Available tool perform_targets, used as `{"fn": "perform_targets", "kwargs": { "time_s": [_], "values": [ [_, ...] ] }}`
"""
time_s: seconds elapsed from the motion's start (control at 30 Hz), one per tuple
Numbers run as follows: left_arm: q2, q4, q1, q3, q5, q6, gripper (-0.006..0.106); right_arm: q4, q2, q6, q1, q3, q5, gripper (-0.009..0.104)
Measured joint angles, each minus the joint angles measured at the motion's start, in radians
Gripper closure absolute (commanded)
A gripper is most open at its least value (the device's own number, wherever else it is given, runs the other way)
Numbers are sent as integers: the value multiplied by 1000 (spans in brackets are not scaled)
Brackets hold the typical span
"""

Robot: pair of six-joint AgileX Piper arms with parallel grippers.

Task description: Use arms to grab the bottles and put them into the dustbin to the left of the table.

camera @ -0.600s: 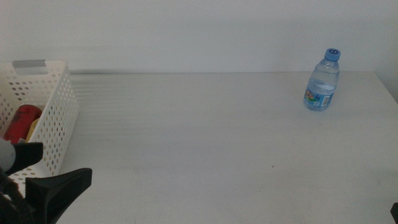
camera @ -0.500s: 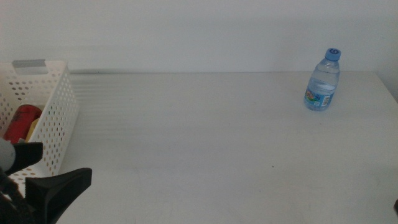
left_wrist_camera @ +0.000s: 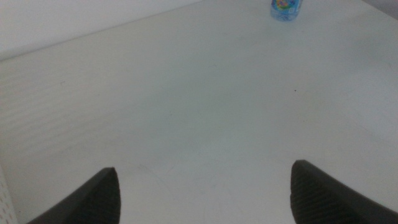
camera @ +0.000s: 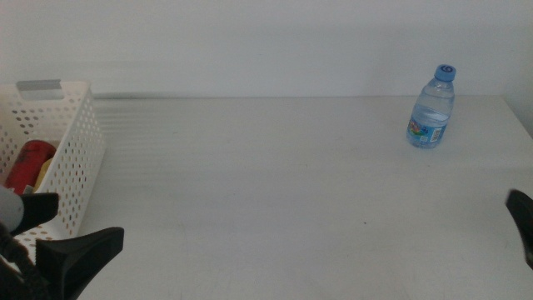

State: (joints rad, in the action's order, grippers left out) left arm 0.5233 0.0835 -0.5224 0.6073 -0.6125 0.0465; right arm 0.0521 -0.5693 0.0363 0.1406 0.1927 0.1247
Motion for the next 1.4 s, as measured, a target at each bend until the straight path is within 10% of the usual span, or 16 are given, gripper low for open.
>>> {"fn": "perform_targets", "kwargs": {
  "time_s": [0.53, 1.07, 1.4],
  "values": [
    [0, 0, 0, 0, 0, 0, 10, -19, -750, 6, 0, 104, 661, 18],
    [0, 0, 0, 0, 0, 0, 10, -230, -1163, -196, -1, 610, 563, 18],
    [0, 0, 0, 0, 0, 0, 10, -249, -1327, -229, -59, 836, 482, 18]
  ]
}}
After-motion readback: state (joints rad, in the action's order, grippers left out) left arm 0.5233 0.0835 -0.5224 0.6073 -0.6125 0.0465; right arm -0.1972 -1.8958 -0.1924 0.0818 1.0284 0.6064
